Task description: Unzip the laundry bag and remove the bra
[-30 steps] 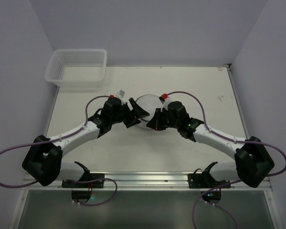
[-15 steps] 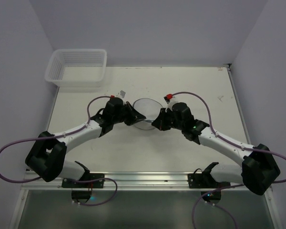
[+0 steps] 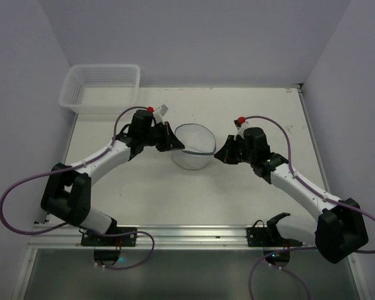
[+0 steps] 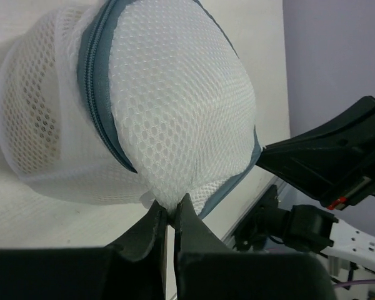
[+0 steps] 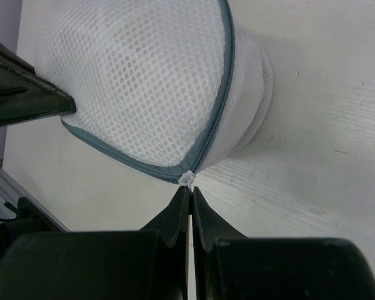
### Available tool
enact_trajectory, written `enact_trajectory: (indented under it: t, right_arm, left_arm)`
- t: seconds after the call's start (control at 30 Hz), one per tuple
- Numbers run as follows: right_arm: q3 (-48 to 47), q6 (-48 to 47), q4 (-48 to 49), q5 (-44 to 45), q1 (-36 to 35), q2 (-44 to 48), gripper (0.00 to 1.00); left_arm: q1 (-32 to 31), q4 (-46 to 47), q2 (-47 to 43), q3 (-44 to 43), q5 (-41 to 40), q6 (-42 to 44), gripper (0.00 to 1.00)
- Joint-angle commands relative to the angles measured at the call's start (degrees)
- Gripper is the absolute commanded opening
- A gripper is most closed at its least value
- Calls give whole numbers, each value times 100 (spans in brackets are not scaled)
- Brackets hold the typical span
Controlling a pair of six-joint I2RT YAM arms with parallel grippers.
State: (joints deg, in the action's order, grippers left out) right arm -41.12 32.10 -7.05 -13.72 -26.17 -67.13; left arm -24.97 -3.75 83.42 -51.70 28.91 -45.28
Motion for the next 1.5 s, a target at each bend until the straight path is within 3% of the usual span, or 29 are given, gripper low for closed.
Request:
enact_trajectory:
  t: [0.0, 0.07, 0.17, 0.2, 0.27, 0.3, 0.37, 0.4, 0.47, 0.57, 0.67, 0.87, 0.97, 1.0, 1.07, 1.17, 1.23, 1.33, 1.47]
  right_arm:
    - [-124, -248, -324, -86, 183, 51, 0]
    - [-89, -134, -209, -385, 35, 95, 0]
    - [-89, 146, 1, -526, -299, 34, 0]
    - [-80, 243, 176, -536, -396, -10, 0]
    - [-132, 532, 370, -457, -633, -176, 0]
    - [-150, 639, 475, -431, -704, -256, 0]
    - [-211, 858, 687, -369, -871, -440, 0]
    - [-316, 912, 844, -299, -924, -650, 0]
    - [-414, 1070, 1003, -281, -977, -827, 0]
    - [-616, 1071, 1057, -263, -1065, -1108, 0]
    - [-739, 983, 1030, -254, -1127, -1197, 0]
    - [-686, 913, 1013, -228, -1144, -1136, 0]
    - [-678, 843, 934, -202, -1144, -1065, 0]
    - [-660, 825, 907, -158, -1153, -995, 0]
    - [-634, 711, 758, -79, -1144, -890, 0]
    - [-476, 562, 547, 36, -1144, -617, 0]
    - [-388, 465, 433, 79, -1144, -415, 0]
    - [-317, 219, 12, 490, -1118, -170, 0]
    - [-90, -19, -490, 792, -322, 147, 0]
  left_arm:
    - [344, -987, 463, -830, -358, 1363, 0]
    - [405, -865, 640, -1104, -526, 1346, 0]
    - [432, -882, 1271, -1798, -465, 1083, 11]
    - [432, -891, 1369, -2052, -378, 969, 26]
    - [432, -681, 1406, -2063, -149, 469, 45]
    - [432, -584, 1318, -1985, -148, 293, 63]
    - [432, -294, 890, -1494, -427, -252, 78]
    - [432, -197, 687, -1266, -569, -436, 93]
    - [432, 145, 135, -527, -824, -1016, 100]
    - [309, 576, -420, 192, -913, -1536, 100]
    - [-51, 735, -537, 371, -931, -1668, 100]
    - [-667, 1122, -38, 284, -1098, -1739, 86]
    - [-763, 1096, 227, 231, -1237, -1826, 63]
    - [-772, 1078, 254, 257, -1299, -1844, 48]
    - [-781, 1025, 254, 336, -1440, -1897, 28]
    - [-781, 946, 193, 363, -1580, -1853, 15]
    - [-773, 929, 201, 363, -1590, -1801, 0]
    - [-720, 772, 149, 310, -1642, -1600, 0]
    - [-448, 446, -36, 301, -1625, -1204, 0]
